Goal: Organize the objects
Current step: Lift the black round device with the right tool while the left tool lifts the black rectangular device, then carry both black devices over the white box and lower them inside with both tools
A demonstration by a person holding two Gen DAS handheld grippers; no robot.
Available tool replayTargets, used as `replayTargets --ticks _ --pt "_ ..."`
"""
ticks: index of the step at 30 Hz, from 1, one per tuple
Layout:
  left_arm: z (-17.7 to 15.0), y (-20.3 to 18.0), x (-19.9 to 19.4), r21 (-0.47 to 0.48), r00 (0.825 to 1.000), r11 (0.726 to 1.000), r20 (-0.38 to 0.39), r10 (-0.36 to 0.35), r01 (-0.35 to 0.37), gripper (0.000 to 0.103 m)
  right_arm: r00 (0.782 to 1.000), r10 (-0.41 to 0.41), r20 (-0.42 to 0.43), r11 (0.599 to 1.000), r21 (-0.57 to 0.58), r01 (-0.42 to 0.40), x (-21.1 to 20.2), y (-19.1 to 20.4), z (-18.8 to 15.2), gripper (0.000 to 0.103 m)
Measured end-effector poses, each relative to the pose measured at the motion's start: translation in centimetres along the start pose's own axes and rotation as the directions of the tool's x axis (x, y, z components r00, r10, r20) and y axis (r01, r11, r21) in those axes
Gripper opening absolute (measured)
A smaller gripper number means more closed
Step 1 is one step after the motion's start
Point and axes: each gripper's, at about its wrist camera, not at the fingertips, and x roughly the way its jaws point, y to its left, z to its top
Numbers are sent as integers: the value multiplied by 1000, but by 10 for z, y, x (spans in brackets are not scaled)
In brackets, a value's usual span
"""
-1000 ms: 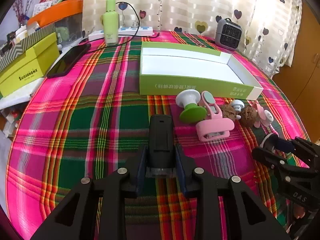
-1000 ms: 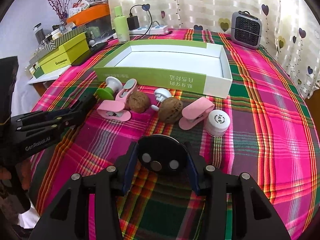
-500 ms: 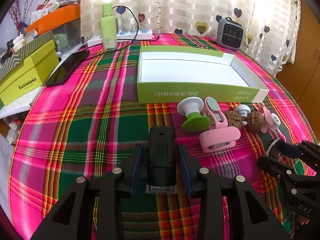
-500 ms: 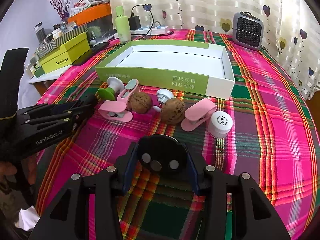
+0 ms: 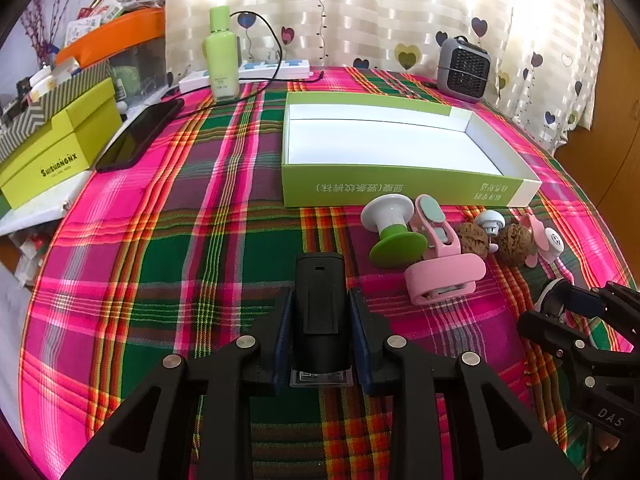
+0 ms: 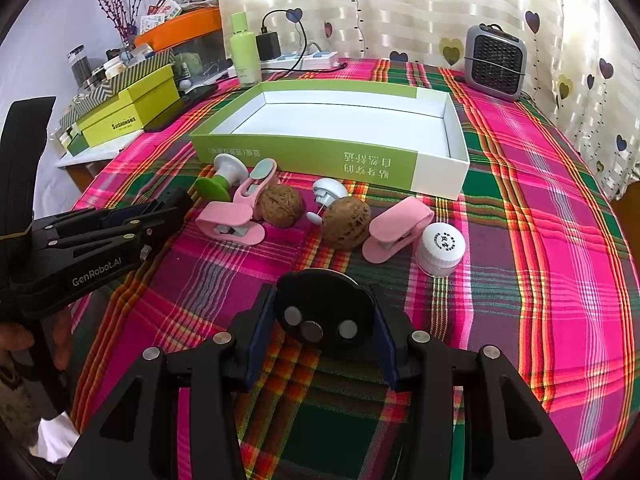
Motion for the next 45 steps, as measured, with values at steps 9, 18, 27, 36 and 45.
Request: replayTargets --ticks 9,18,27,36,45 --pt "-1 1 -1 1 1000 1000 3 2 -2 25 1000 9 17 1000 -2 -9 -3 -2 1 46" --pt "2 -2 -17 7 999 1000 36 -6 5 25 999 13 47 1000 -17 -13 -12 3 9 46" --pt "17 -6 -30 14 997 999 68 -33 32 25 997 26 71 999 -21 -24 -19 -1 23 46" --pt "44 -9 -31 21 995 999 92 -49 47 25 995 29 100 999 -34 -26 -19 -10 53 46" --pt "73 -10 -15 23 992 997 98 -75 73 25 995 31 91 999 -35 -28 0 -21 88 46"
